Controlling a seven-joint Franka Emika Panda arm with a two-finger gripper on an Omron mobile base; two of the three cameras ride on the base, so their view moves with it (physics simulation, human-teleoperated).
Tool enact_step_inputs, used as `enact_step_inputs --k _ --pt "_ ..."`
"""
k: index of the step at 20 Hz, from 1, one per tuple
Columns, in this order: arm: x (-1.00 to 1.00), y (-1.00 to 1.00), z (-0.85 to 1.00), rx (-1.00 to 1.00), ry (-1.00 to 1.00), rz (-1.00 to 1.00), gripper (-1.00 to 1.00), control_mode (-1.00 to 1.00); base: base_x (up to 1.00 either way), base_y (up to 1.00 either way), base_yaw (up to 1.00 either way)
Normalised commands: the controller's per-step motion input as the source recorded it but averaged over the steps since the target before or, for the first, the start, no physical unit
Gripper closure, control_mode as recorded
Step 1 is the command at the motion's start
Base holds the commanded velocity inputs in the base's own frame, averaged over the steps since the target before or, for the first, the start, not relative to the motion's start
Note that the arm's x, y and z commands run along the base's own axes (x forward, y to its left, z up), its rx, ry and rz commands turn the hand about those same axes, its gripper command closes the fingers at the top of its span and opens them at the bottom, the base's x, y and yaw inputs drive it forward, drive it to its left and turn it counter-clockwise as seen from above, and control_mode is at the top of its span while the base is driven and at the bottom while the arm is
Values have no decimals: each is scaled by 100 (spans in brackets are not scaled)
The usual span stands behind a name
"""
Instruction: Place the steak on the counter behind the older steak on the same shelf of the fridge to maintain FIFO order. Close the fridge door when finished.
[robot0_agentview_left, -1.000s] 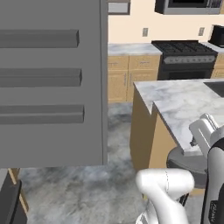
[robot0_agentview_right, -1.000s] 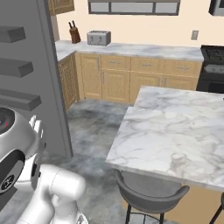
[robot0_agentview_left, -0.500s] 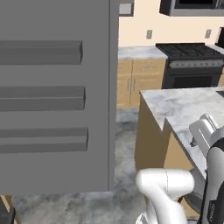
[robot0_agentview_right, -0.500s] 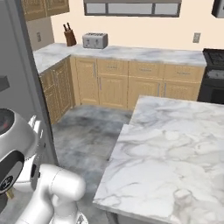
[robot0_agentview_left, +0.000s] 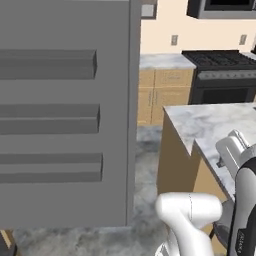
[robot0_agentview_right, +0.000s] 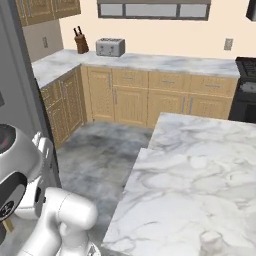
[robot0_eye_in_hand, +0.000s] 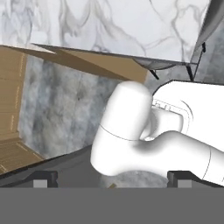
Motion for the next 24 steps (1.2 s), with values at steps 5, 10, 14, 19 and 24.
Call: enact_step_inputs --k 5,10,14,19,24 --pt "0 0 0 0 0 0 -100 100 81 -49 21" --pt "0 0 0 0 0 0 -100 100 96 -49 20" --pt "0 0 0 0 0 0 -100 100 98 -58 19" --pt "0 0 0 0 0 0 -100 100 100 -76 20" --pt "0 0 0 0 0 0 -100 100 72 -85 8"
